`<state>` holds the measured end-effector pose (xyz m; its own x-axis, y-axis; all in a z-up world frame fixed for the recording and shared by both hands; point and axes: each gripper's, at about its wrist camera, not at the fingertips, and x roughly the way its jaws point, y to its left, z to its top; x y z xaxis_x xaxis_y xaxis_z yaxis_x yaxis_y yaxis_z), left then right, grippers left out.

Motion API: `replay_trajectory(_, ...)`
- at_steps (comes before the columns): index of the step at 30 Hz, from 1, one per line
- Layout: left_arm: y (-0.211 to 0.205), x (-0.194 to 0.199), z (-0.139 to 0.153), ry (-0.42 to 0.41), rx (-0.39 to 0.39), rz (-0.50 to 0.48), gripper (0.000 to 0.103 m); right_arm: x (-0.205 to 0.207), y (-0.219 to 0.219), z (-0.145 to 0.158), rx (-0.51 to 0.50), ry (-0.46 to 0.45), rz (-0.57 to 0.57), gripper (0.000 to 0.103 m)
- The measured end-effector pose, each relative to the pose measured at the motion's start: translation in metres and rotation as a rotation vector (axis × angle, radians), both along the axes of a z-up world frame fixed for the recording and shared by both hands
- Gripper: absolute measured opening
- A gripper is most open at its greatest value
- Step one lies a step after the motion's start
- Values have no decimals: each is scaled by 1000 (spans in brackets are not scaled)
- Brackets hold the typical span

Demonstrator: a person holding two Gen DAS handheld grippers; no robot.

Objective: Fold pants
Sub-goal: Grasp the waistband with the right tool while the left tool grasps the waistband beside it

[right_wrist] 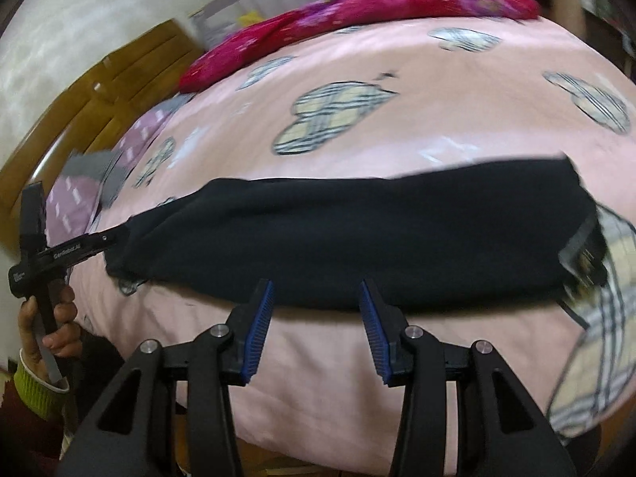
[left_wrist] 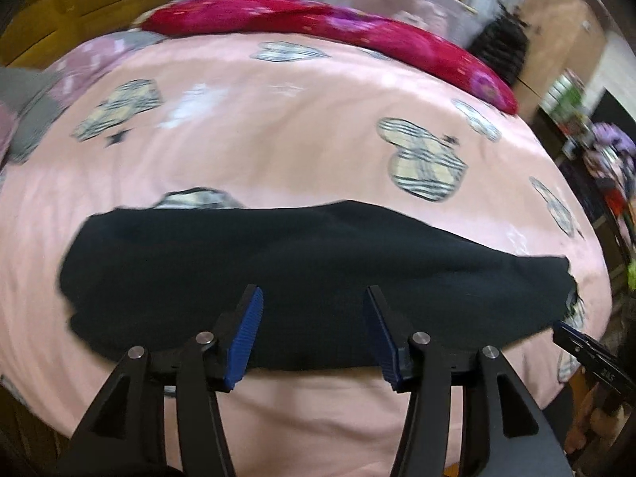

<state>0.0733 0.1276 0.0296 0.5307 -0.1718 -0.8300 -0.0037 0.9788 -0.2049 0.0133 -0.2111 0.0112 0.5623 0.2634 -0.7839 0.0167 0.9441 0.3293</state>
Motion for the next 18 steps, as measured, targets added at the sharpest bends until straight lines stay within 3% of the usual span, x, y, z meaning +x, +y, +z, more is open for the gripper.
replay_trajectory(18,-169,48,-1,83,-1,-431,58,-45,-98,-19,95,-4,-319,46)
